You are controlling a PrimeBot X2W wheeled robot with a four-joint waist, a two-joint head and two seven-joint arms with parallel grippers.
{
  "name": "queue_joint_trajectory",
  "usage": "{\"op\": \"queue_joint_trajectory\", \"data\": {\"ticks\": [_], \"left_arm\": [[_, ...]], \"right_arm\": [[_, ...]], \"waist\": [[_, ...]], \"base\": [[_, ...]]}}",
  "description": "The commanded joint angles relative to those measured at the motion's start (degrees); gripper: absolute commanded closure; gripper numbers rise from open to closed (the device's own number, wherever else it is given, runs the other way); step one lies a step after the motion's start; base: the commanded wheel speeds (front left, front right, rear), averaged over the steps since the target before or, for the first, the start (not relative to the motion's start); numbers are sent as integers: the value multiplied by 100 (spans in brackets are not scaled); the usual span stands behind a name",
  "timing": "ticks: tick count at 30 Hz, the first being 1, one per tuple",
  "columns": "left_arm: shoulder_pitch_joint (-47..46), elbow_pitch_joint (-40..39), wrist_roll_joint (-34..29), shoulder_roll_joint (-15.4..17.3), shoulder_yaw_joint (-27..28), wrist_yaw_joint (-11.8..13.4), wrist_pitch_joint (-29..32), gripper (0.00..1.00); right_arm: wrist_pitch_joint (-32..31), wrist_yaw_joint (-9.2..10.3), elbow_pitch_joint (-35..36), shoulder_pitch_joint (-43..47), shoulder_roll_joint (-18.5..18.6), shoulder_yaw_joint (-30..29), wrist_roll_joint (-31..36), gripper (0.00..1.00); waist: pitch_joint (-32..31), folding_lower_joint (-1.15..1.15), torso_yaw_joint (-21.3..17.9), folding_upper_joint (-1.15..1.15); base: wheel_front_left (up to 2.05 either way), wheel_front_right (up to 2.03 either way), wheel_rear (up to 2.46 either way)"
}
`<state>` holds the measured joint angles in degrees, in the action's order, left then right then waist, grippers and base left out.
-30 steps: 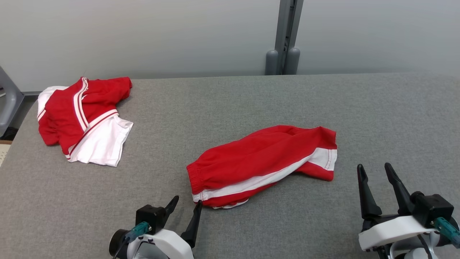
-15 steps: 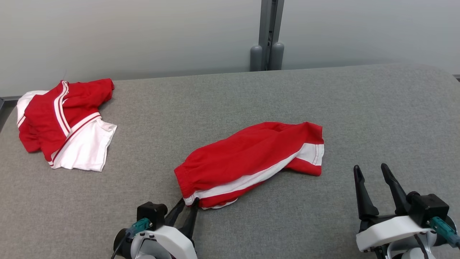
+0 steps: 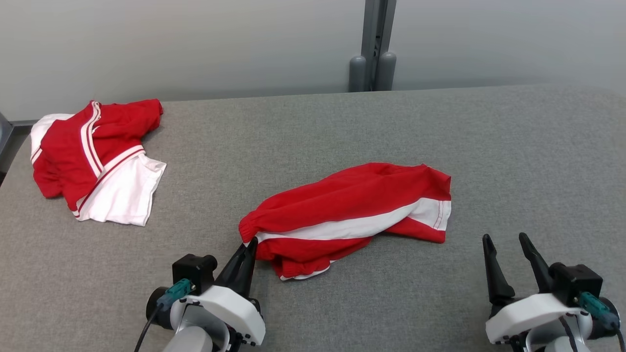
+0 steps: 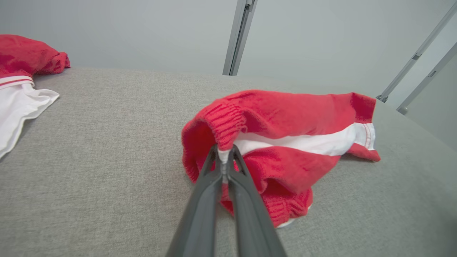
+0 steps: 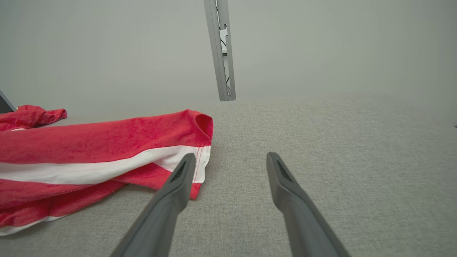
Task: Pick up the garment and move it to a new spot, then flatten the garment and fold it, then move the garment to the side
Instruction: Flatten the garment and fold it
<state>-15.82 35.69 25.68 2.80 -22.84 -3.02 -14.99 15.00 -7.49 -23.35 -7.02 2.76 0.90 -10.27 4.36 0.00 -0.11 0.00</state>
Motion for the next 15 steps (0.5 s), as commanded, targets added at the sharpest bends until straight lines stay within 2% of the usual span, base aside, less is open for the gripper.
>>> {"op": "queue_joint_trajectory", "data": {"ticks": [1, 7, 15], "left_arm": [[-117, -46, -75, 29, 80, 3, -26, 100], [-234, -54, -182, 27, 286, 39, -27, 100], [-378, 49, -281, 25, 438, -30, -27, 100]], "right_arm": [[23, -1, -139, -191, 27, -7, 20, 0], [1, -1, -780, -713, 26, 135, -28, 0], [9, -1, -1898, -1521, 28, 534, -283, 0]], "waist": [[55, 0, 48, 0], [218, 0, 107, 0], [460, 0, 200, 0]], "base": [[0, 0, 0], [0, 0, 0], [0, 0, 0]]}}
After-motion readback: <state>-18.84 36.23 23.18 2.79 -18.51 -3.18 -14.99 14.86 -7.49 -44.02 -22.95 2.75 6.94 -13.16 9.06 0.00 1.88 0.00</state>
